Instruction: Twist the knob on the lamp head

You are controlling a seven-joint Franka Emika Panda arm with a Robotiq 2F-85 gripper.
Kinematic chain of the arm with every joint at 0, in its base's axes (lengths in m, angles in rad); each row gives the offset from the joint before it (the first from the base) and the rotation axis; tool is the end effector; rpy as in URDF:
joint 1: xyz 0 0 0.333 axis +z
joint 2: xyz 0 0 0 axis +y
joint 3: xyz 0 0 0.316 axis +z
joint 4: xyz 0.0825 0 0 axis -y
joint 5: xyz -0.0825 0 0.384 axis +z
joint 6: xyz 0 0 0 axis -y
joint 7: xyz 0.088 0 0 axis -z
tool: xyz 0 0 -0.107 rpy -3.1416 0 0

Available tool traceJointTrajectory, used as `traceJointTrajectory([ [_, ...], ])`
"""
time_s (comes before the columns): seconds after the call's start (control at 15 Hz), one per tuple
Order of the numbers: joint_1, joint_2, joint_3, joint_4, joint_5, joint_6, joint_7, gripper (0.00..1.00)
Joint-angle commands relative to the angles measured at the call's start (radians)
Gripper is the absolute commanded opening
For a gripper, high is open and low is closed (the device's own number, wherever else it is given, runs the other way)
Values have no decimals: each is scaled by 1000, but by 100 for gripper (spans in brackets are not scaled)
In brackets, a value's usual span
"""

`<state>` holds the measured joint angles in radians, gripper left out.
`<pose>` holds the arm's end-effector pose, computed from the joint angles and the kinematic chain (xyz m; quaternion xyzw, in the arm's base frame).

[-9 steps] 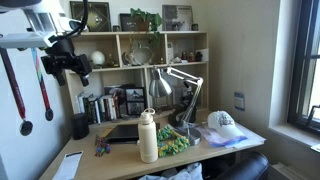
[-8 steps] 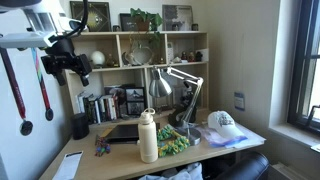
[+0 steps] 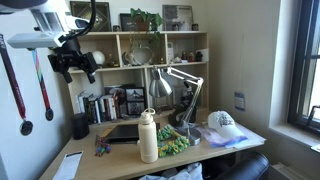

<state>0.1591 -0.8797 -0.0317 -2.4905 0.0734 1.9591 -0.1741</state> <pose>0.3126 0.0421 0.5947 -0.9732 -0.1435 -0.1737 0.0448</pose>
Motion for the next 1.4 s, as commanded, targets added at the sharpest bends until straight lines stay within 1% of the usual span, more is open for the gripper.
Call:
traceJointTrajectory([
  [0.0,-1,122,-83,110,-17,53,-144,100],
  [0.2,12,216,-163,214,-13,85,-288,100],
  [0.27,19,256,-189,265,-7,82,-341,100],
  [0.4,28,317,-218,343,5,71,-422,100],
  [0.6,11,402,-216,443,4,80,-496,100],
  [0.87,-10,510,-203,535,18,123,-526,100],
  [1.33,-61,658,-159,604,12,258,-464,100],
])
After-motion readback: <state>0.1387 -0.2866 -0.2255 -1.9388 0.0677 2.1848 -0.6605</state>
